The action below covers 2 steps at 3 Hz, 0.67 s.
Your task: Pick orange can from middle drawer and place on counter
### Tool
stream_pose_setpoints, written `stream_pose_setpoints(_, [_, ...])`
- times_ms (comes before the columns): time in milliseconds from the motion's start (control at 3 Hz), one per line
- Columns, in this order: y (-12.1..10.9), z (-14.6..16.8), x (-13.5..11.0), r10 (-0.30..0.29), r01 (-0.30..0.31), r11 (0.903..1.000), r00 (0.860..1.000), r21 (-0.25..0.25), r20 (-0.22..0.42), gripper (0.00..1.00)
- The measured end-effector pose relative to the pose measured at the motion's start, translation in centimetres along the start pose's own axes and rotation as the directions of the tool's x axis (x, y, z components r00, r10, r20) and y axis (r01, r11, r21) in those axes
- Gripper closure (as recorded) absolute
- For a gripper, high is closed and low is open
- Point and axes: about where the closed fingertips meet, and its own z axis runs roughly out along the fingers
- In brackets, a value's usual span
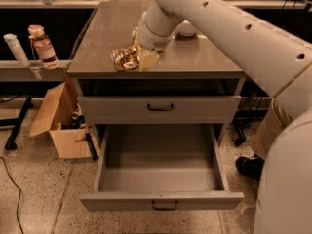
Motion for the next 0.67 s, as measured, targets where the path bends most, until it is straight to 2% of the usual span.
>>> stream_pose_setpoints(333, [-0.36, 1.93, 1.60, 0.024, -0.024, 0.9997, 1.000, 0.001, -0.002, 1.00])
stream_pose_setpoints(667, [-1.10, 2.89, 2.16, 0.031, -0.031, 0.9995, 0.999, 0.004, -0.008, 1.00])
